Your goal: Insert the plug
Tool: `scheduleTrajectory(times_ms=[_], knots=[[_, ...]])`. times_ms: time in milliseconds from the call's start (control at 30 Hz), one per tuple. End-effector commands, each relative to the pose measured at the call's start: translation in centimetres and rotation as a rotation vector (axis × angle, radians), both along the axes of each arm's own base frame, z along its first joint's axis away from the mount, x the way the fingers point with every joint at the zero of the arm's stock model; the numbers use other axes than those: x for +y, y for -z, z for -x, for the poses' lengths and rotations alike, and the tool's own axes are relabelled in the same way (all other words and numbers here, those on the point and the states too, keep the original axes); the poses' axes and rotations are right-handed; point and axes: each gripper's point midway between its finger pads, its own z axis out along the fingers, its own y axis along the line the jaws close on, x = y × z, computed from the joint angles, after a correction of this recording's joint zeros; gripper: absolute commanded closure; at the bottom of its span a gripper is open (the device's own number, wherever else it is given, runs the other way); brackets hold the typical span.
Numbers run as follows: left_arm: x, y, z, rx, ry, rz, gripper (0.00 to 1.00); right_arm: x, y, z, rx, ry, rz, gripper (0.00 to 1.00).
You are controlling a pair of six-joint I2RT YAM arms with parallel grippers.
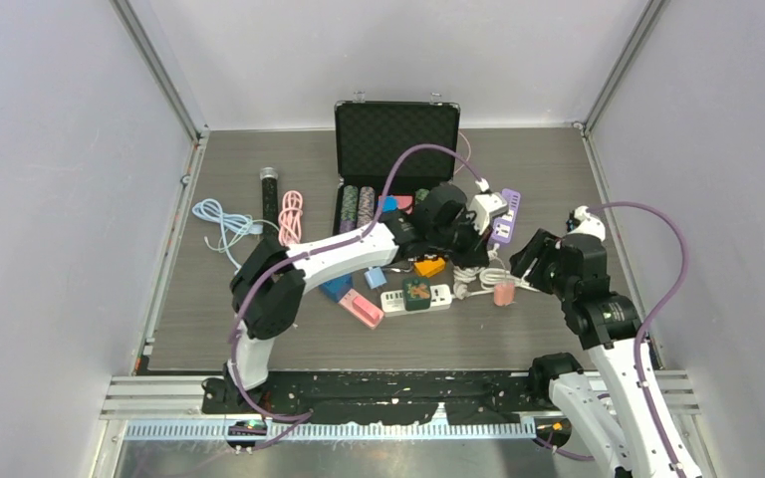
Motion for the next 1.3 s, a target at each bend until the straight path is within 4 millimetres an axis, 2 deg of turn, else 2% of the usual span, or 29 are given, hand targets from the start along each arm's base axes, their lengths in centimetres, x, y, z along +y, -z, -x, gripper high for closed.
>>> scheduleTrajectory(times_ms=[0,67,267,333,500,533,567,600,633,700,867,1267], knots=[[0.5,-5.7,0.9,-0.015,0.019,0.107,1.0,1.9,0.9,-1.5,-0.05,-0.117,-0.02,0.38],[0.7,-5.9,0.9,-0.007,0.011,0.107,1.0,2.4,1.5,-1.9,-0.073,-0.118,-0.057,0.42],[1.3,-5.8,0.4,-0.008,-0.033,0.08,1.0,3.4,3.6,-2.7,-0.102,-0.129,-0.107,0.44],[1.5,-5.8,0.0,-0.007,-0.057,0.071,1.0,3.8,4.6,-2.9,-0.074,-0.148,-0.104,0.43],[1.8,-5.8,-0.5,-0.001,-0.109,0.06,1.0,5.9,5.1,-3.3,-0.053,-0.227,-0.095,0.35],[1.8,-5.9,-0.6,0.001,-0.114,0.061,1.0,5.8,5.5,-3.5,-0.039,-0.21,-0.068,0.34],[1.8,-5.9,-0.5,0.005,-0.118,0.062,1.0,6.8,5.3,-3.4,-0.039,-0.238,-0.058,0.33],[1.9,-6.0,-0.6,0.009,-0.125,0.064,1.0,6.6,5.5,-3.9,-0.029,-0.208,-0.029,0.32],[1.9,-6.0,-0.6,0.01,-0.132,0.063,1.0,7.5,5.7,-3.7,-0.019,-0.231,-0.015,0.32],[2.0,-6.1,-0.8,0.014,-0.148,0.061,1.0,7.6,6.9,-3.8,0.04,-0.191,0.028,0.32],[2.4,-6.1,-0.9,0.022,-0.181,0.055,1.0,6.6,8.2,-4.0,0.061,-0.061,0.052,0.33],[2.7,-8.1,0.3,0.116,-0.191,0.113,1.0,6.3,8.6,-5.2,0.045,0.06,0.03,0.36]])
